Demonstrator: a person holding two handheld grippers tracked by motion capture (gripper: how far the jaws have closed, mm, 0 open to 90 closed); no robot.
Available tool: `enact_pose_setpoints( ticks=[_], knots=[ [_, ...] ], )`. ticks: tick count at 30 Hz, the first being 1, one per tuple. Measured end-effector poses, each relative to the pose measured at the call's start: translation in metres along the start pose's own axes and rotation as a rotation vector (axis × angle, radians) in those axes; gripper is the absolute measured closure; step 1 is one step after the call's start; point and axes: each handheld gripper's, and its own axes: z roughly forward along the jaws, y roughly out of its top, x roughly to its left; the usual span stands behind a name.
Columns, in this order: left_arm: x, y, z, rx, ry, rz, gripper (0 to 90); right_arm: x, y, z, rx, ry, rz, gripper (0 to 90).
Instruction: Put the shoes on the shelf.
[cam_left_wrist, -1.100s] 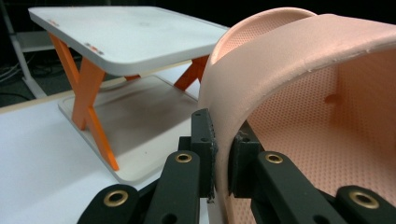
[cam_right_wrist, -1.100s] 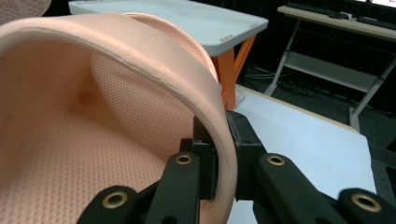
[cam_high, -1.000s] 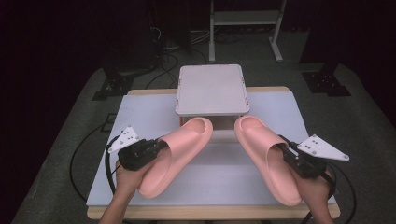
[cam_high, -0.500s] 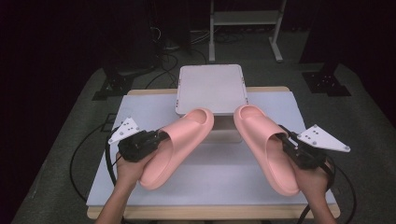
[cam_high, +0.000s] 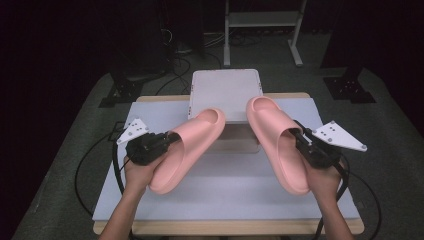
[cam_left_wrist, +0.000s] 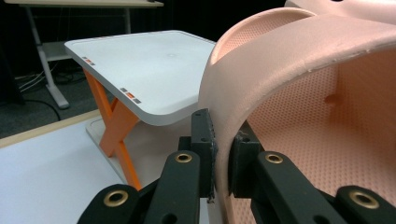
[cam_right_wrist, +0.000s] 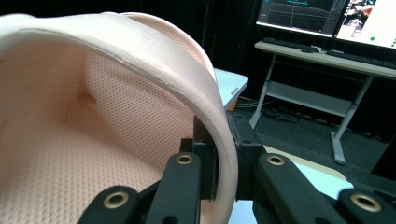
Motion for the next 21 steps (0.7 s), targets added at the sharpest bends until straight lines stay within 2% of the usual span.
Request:
enact_pose_setpoints(
  ticks=[10, 21],
  knots=[
    [0.013, 0.014, 0.012, 0.008, 0.027, -0.019, 83.3, -0.002, 0.012, 0.020, -0.021, -0.016, 0.047, 82.9],
    [0.022, 0.033, 0.023, 0.013, 0.053, -0.014, 83.4, -0.002, 0.021, 0.043, -0.008, -0.016, 0.070, 82.9]
  ],
)
